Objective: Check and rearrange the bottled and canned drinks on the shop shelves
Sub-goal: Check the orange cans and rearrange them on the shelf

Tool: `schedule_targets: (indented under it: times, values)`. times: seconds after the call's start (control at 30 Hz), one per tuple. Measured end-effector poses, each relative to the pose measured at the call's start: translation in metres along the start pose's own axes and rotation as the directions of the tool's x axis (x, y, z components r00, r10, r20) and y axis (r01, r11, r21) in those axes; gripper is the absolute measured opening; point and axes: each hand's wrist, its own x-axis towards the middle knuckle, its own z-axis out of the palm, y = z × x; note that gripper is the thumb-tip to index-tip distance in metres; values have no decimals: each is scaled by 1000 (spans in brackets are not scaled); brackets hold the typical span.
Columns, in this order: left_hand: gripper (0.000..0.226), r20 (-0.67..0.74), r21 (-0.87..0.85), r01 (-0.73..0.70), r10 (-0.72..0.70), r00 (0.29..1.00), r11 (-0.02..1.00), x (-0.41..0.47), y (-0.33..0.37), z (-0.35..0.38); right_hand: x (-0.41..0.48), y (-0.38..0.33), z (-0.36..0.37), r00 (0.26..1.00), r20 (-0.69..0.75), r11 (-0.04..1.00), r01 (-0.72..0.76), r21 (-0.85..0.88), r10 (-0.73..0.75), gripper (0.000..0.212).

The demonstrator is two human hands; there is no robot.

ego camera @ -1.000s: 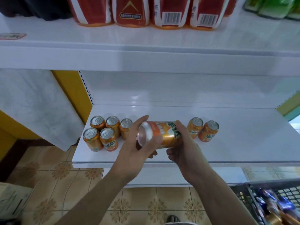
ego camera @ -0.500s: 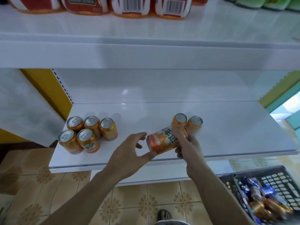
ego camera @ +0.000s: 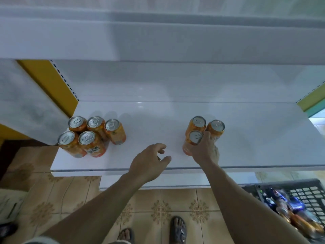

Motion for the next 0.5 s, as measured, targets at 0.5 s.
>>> schedule_targets:
  times: [0.5]
  values:
    - [48, -163, -50, 295, -299, 940, 954, -48, -112, -67, -69, -118, 65, 933, 128, 942, 330, 59, -335, 59]
